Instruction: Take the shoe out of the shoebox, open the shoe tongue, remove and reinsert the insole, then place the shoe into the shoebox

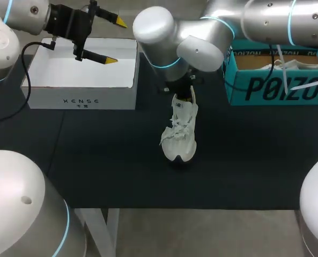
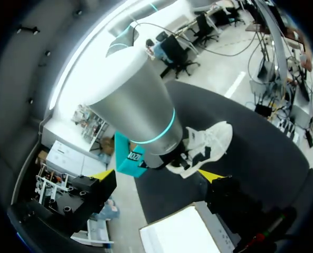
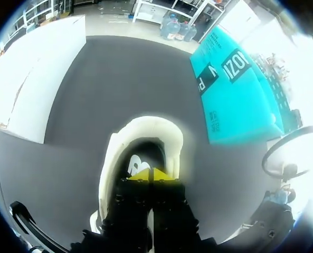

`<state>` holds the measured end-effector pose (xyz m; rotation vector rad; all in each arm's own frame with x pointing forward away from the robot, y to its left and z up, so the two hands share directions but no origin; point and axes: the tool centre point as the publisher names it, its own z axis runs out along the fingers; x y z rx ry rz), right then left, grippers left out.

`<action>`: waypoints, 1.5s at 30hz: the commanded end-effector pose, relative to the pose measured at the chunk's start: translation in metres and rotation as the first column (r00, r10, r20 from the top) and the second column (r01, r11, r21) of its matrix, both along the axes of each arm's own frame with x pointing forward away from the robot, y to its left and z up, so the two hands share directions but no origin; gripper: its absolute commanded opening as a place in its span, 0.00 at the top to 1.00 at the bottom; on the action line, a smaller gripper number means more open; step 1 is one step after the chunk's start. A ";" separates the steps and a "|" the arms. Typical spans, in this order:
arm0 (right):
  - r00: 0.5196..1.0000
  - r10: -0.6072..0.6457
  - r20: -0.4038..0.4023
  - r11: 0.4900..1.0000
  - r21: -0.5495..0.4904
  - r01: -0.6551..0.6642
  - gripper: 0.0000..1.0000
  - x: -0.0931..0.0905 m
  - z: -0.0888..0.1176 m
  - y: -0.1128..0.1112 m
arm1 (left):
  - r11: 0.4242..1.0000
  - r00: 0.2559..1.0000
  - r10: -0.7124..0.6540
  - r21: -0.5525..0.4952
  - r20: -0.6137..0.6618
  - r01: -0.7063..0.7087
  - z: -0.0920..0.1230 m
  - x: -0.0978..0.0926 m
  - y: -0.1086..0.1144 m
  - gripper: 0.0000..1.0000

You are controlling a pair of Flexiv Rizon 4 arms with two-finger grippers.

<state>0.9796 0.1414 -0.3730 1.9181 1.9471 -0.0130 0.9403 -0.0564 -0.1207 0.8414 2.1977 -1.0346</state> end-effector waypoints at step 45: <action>0.982 -0.075 -0.171 0.984 0.148 0.101 1.00 -0.011 -0.047 -0.006 | 1.000 1.000 0.001 0.002 0.001 -0.001 0.000 0.000 0.000 0.00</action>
